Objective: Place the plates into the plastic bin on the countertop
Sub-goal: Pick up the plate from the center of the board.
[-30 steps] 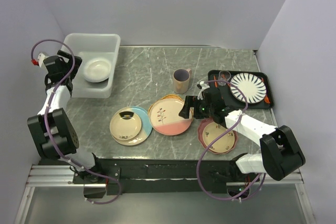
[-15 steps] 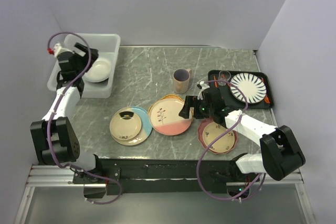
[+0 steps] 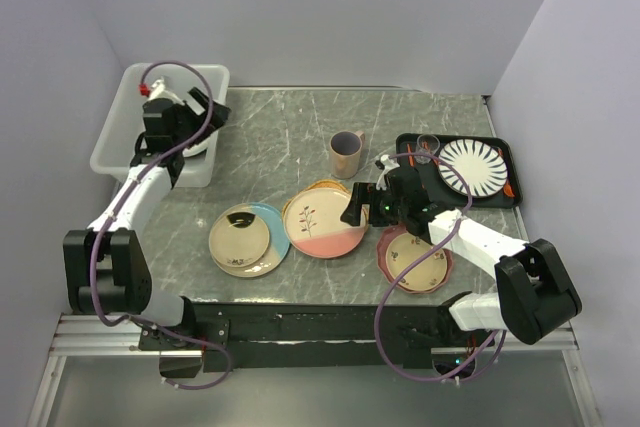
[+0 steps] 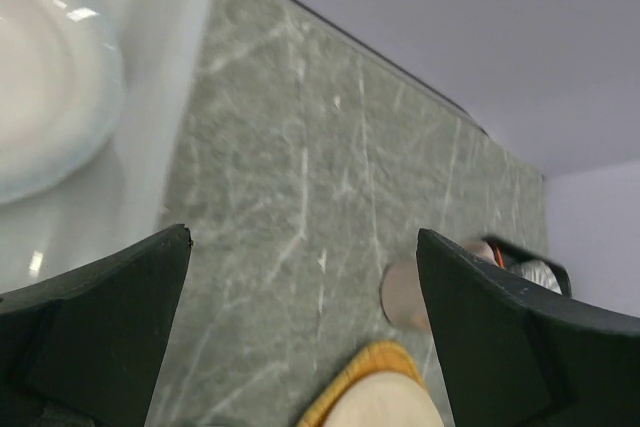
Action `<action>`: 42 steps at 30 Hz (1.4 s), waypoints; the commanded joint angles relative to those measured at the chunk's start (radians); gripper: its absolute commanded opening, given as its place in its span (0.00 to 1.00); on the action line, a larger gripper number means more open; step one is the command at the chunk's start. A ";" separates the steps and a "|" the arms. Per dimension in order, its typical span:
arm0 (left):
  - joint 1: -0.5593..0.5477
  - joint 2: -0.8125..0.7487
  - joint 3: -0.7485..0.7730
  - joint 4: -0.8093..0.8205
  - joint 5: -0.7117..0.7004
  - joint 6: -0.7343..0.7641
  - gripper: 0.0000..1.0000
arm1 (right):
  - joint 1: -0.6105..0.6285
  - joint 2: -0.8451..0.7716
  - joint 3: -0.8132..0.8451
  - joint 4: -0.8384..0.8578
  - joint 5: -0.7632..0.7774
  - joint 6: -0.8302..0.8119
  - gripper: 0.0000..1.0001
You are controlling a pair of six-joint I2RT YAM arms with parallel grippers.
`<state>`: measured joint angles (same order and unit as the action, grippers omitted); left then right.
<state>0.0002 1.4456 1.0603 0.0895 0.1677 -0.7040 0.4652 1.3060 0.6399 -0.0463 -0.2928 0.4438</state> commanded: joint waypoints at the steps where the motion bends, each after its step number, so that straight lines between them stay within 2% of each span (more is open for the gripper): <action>1: -0.077 -0.062 -0.023 -0.040 0.088 0.043 0.99 | 0.009 -0.013 0.015 0.019 0.007 -0.005 1.00; 9: -0.265 -0.062 -0.121 -0.062 0.075 0.022 0.99 | 0.007 -0.013 0.014 0.023 0.001 -0.001 1.00; 17: -0.384 0.013 -0.204 -0.045 0.029 0.001 0.99 | 0.007 0.021 0.020 0.007 0.004 0.015 1.00; 20: -0.413 0.024 -0.226 -0.059 0.026 0.006 0.99 | 0.009 0.050 0.027 0.003 0.006 0.022 0.95; 21: -0.425 0.024 -0.232 -0.062 0.024 0.006 0.99 | 0.007 0.056 0.029 0.006 -0.003 0.024 0.90; 27: -0.445 -0.004 -0.269 -0.083 0.020 0.011 0.99 | 0.007 0.101 0.047 -0.001 -0.012 0.026 0.70; 36: -0.448 -0.047 -0.270 -0.161 -0.004 0.040 0.99 | 0.009 0.121 0.055 0.002 -0.014 0.030 0.43; 38: -0.448 -0.044 -0.275 -0.160 0.010 0.038 0.99 | 0.007 0.130 0.055 0.006 -0.016 0.035 0.41; 42: -0.448 -0.036 -0.290 -0.146 0.042 0.028 0.99 | 0.007 0.137 0.058 0.008 -0.012 0.042 0.26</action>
<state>-0.4431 1.4258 0.7845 -0.0635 0.1841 -0.6914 0.4644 1.4322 0.6563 -0.0631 -0.2886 0.4789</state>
